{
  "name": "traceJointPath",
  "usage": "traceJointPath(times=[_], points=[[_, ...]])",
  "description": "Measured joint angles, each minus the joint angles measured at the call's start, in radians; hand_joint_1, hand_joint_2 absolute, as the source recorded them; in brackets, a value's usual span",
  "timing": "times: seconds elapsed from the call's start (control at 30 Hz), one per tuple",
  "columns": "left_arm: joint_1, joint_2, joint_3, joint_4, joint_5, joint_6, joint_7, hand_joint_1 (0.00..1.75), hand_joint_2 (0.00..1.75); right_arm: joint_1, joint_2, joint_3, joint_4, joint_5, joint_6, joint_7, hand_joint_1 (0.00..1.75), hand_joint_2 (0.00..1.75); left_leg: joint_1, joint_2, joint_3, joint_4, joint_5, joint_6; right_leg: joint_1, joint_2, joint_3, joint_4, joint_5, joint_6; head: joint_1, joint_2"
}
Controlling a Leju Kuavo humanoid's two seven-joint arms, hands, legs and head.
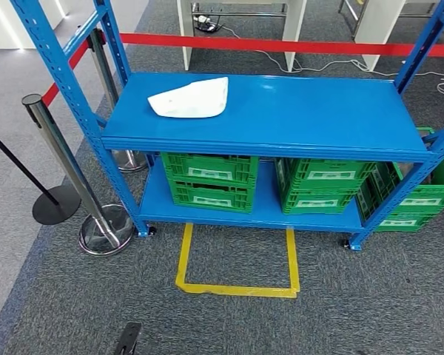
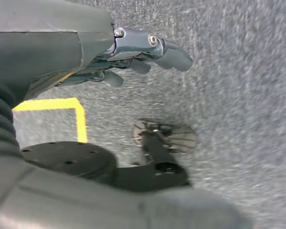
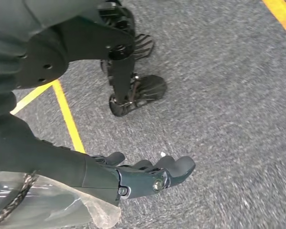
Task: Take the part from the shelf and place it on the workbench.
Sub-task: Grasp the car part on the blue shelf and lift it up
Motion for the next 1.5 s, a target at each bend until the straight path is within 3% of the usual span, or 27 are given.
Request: traceJointPath(times=[0.27,0.5,0.77,0.93,1.17,1.3,1.5], points=[[-0.057,0.032,0.179,0.002,0.135,0.103,-0.160,0.00,0.00,-0.021,0.008,-0.035,0.016,0.036,-0.029,-0.001,0.00,0.00,0.000,0.000,-0.001,0.000,0.002,-0.001,0.000,0.000,0.001,0.000,0.001,-0.001,0.000,0.000],[-0.107,0.091,0.353,-0.026,0.342,0.188,-0.371,0.00,0.00,-0.035,0.016,-0.037,0.023,0.072,-0.037,0.034,0.00,0.00,0.001,0.000,-0.002,0.000,0.003,-0.001,0.001,0.000,-0.001,0.001,0.002,-0.001,0.000,0.000],[-0.168,0.109,0.400,-0.219,0.300,0.179,-0.390,0.00,0.00,-0.039,0.017,-0.038,0.026,0.068,-0.018,0.037,0.00,0.00,0.001,0.000,-0.004,0.000,0.006,-0.001,0.001,0.001,-0.002,0.001,0.005,-0.002,0.000,0.000],[-0.166,0.071,0.315,-0.424,0.155,0.167,-0.390,0.00,0.00,-0.031,0.016,-0.049,0.027,0.053,0.004,0.032,0.00,0.00,0.001,0.000,-0.005,0.000,0.007,-0.001,0.000,0.001,-0.014,0.001,0.006,-0.002,0.000,0.000],[-0.174,0.019,-0.052,-0.748,-0.026,0.205,-0.391,0.00,0.00,-0.030,0.014,-0.057,0.027,0.075,0.029,0.010,0.00,0.00,0.000,0.000,-0.011,0.000,0.012,0.001,0.000,0.001,-0.008,0.000,0.012,0.000,0.000,0.000],[-0.162,0.008,-0.197,-0.868,-0.097,0.230,-0.385,0.00,0.00,-0.031,0.012,-0.055,0.027,0.093,0.013,-0.061,0.00,1.75,0.000,0.001,-0.012,0.001,0.012,0.001,0.000,0.003,-0.010,0.000,0.014,0.000,0.000,0.000],[-0.157,0.007,-0.406,-0.992,-0.292,0.256,-0.321,0.00,0.00,-0.051,0.009,-0.056,0.027,0.091,-0.006,-0.132,0.00,1.75,0.000,0.000,-0.014,0.001,0.014,0.002,0.000,0.001,-0.011,0.000,0.015,0.001,0.000,0.000]])
